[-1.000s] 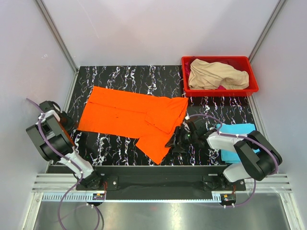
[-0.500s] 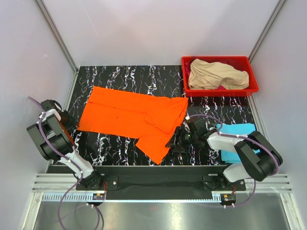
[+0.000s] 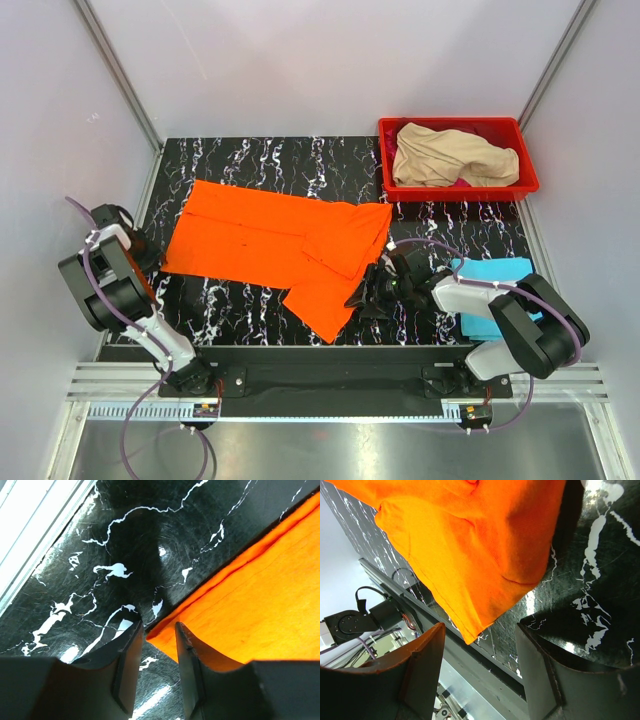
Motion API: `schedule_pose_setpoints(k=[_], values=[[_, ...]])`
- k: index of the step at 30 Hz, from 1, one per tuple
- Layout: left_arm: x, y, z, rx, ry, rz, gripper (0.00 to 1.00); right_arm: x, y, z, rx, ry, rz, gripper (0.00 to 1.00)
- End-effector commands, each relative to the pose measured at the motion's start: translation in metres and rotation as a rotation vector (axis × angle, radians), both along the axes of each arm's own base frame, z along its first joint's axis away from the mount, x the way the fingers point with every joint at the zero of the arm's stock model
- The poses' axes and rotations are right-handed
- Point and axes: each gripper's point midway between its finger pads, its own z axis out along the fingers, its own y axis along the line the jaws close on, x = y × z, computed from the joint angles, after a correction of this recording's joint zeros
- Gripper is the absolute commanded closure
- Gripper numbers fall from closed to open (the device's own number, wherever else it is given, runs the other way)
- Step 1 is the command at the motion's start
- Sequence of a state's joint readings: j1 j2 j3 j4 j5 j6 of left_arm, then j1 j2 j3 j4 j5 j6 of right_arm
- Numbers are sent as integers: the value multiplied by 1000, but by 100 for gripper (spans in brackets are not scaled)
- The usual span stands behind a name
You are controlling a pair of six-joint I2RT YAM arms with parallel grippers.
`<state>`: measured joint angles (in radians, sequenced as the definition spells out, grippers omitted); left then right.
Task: Fold and stack the t-shirts
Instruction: Fold the tshirt
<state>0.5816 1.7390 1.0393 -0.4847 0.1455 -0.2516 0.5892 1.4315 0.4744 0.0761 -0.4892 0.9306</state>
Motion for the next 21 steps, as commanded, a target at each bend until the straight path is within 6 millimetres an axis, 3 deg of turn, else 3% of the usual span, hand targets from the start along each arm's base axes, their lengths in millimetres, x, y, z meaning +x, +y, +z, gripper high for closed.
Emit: schedule_pose_setpoints(k=[1, 6, 14, 21], values=[[-11, -14, -15, -59, 62, -4, 61, 0, -4, -5, -44, -22, 6, 34], [-26, -15, -15, -31, 109, 6, 53, 3, -2, -5, -36, -23, 2, 35], [-47, -10, -9, 25, 185, 32, 56, 2, -3, -5, -37, -24, -3, 35], [-41, -12, -16, 3, 167, 25, 57, 3, -2, -7, -34, -20, -1, 35]])
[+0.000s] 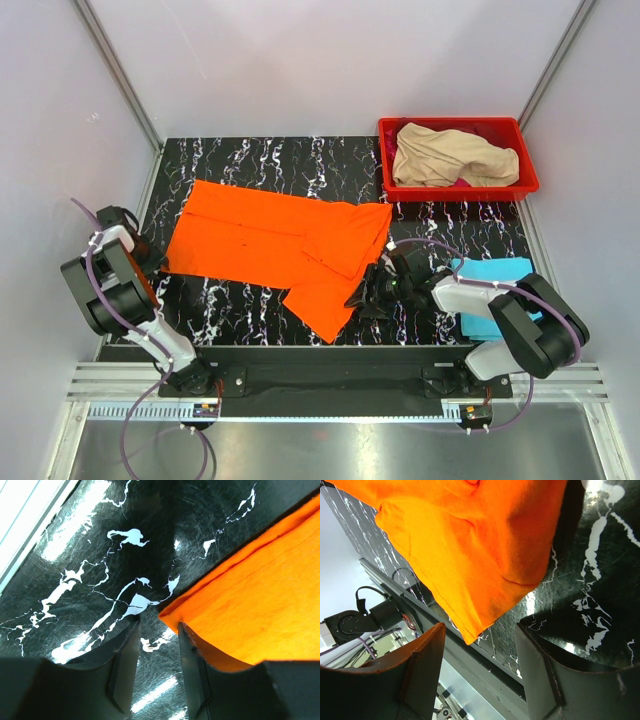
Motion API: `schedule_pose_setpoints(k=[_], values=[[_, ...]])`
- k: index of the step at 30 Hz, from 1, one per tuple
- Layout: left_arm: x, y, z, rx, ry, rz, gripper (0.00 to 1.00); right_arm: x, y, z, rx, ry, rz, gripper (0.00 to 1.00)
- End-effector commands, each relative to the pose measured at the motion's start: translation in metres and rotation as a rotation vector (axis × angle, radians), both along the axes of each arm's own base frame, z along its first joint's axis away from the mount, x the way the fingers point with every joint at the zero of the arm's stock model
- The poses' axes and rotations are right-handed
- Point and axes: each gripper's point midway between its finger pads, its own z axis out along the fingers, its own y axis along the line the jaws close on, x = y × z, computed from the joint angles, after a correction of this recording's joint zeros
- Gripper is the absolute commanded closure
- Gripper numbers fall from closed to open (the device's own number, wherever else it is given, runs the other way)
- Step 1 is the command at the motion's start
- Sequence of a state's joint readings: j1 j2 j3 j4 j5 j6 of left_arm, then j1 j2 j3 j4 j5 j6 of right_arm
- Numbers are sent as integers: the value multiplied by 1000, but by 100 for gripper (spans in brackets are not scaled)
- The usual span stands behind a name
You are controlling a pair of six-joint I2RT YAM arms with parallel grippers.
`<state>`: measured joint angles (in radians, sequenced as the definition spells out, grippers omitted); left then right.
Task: Fold and stack the t-shirts
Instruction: Fold the tshirt
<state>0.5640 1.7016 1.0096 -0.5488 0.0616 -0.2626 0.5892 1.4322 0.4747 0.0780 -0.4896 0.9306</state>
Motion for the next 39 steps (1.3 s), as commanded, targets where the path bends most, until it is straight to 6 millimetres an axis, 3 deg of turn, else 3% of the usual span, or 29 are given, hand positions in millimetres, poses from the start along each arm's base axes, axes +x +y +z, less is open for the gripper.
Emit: schedule_pose_setpoints(k=[1, 8, 20, 22, 29, 39], values=[[-16, -7, -15, -32, 78, 5, 57, 2, -2, -7, -34, -18, 2, 35], [-2, -3, -18, -37, 60, -1, 57, 0, -4, -7, -35, -21, -4, 35], [19, 0, -26, -40, 56, -21, 67, -1, -5, -12, -41, -9, -4, 35], [20, -1, -26, -46, 54, -23, 68, -2, -5, -12, -43, -5, -3, 35], [10, -13, -16, -79, 46, -36, 100, -6, -5, -17, -47, 40, -13, 35], [1, -22, 1, -78, 7, -24, 100, -9, -11, -16, -46, 54, -71, 37]])
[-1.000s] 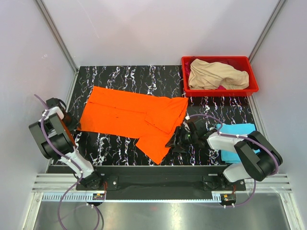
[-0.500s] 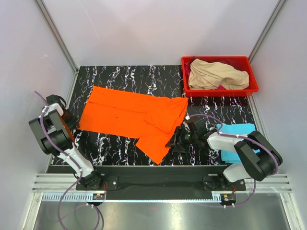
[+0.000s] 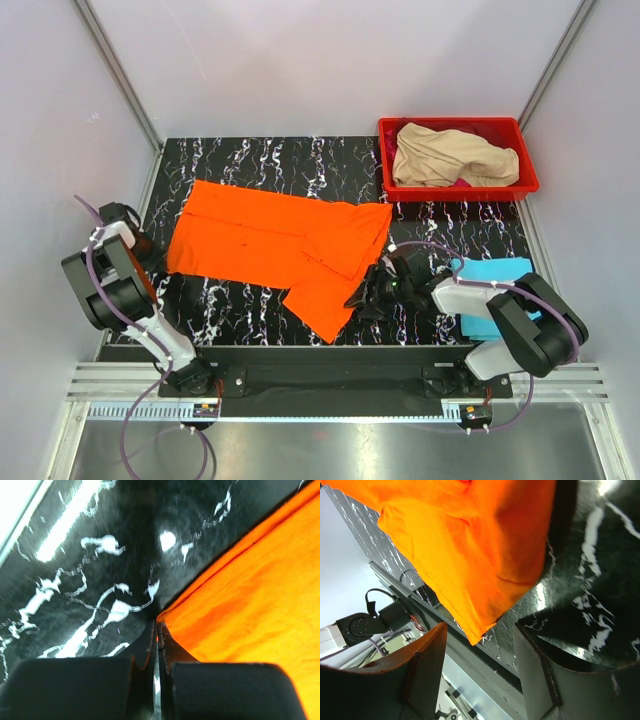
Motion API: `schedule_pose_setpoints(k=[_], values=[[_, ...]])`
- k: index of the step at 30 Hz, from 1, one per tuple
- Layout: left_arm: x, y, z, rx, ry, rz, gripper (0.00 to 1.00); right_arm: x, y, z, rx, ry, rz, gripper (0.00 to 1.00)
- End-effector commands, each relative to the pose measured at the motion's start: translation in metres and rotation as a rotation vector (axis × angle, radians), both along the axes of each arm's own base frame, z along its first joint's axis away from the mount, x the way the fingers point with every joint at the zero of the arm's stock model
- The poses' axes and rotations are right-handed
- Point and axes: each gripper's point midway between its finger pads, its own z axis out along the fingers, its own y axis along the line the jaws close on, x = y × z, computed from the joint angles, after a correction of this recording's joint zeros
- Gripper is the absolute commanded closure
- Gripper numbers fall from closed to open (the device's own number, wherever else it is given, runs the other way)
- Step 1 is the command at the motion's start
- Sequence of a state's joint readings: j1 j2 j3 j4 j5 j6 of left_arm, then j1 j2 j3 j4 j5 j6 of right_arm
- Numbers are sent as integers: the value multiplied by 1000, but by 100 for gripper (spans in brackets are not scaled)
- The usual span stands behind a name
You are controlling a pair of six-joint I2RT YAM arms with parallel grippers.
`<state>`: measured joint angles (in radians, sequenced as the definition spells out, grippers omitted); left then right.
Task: Fold and stack the t-shirts
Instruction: Fold the tshirt
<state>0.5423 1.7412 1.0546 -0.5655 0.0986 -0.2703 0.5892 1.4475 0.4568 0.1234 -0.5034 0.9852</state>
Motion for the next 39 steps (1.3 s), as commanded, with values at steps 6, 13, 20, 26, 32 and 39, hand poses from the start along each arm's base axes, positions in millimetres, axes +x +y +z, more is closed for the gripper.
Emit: schedule_pose_setpoints(k=[6, 13, 20, 26, 32, 39], values=[[-8, -15, 13, -33, -36, 38, 100, 1, -13, -23, -91, 36, -91, 37], [-5, -15, 23, -14, -89, 64, 100, 15, -14, -29, -109, 13, -160, 51], [-12, -14, 28, 10, -96, 93, 100, 2, -19, -30, -104, 21, -142, 100], [-25, -11, 33, 68, -94, 114, 100, -24, -34, -4, -124, -16, -68, 100], [-20, -18, 39, 51, -119, 85, 100, -9, -32, 22, -150, -100, -21, 100], [-7, -29, 63, 88, -130, 23, 100, 20, -38, 36, -130, -79, -30, 100]])
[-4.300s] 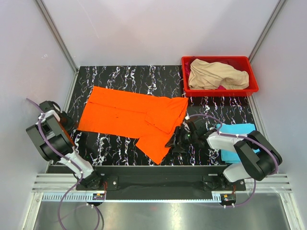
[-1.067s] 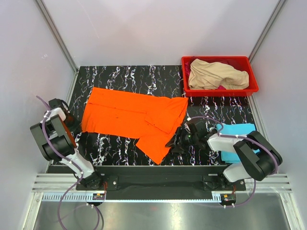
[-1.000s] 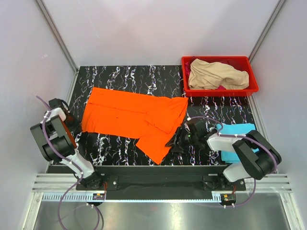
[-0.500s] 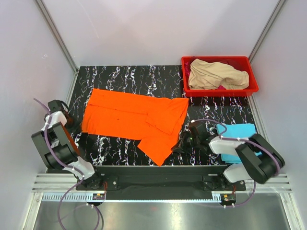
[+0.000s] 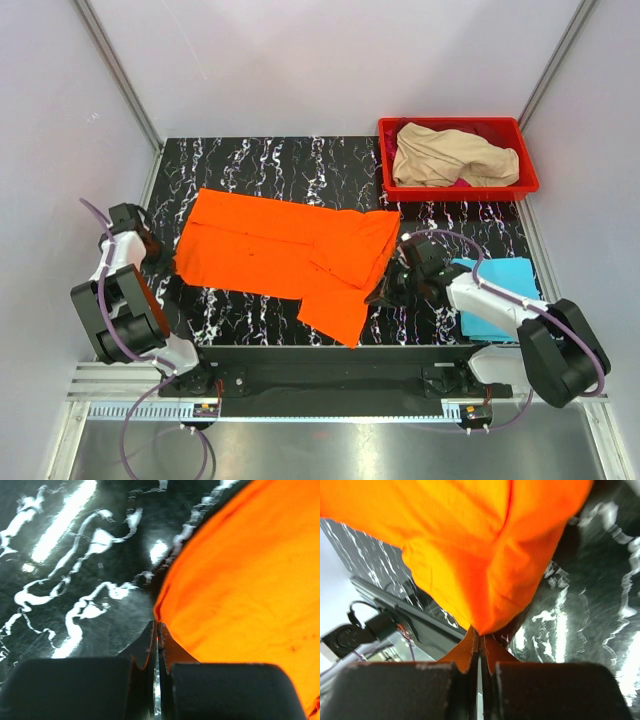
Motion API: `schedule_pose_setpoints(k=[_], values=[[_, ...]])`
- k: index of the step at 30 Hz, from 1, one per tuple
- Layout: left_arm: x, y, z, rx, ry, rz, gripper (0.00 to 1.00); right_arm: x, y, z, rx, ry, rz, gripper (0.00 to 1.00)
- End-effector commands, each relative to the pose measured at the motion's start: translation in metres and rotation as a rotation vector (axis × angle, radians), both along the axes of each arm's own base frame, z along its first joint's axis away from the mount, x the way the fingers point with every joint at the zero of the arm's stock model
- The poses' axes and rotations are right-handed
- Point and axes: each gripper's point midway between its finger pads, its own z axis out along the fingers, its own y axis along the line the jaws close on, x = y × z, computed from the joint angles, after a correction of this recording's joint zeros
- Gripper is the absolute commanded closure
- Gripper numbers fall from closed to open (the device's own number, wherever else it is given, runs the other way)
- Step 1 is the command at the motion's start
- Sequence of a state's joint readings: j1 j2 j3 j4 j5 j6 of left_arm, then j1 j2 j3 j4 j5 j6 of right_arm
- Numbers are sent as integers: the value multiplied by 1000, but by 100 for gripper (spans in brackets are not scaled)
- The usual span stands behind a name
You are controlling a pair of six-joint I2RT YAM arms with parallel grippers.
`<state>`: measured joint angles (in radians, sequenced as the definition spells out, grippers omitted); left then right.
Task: Fold and stack the t-shirts
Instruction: Fold the tshirt
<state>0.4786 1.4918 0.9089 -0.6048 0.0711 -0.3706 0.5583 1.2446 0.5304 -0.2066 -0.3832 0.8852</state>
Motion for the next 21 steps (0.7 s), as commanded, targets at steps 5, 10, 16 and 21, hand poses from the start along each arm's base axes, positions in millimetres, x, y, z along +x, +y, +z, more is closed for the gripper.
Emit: schedule_pose_setpoints(k=[5, 10, 16, 21], values=[[46, 3, 54, 103, -109, -47, 100, 45, -19, 24, 30, 16, 2, 100], [83, -2, 70, 101, -148, -67, 100, 73, -20, 43, 75, 32, 18, 100], [119, -1, 76, 102, -145, -94, 100, 98, -19, 51, 123, 64, 39, 100], [137, 4, 71, 106, -130, -113, 100, 113, -21, 53, 161, 85, 14, 100]])
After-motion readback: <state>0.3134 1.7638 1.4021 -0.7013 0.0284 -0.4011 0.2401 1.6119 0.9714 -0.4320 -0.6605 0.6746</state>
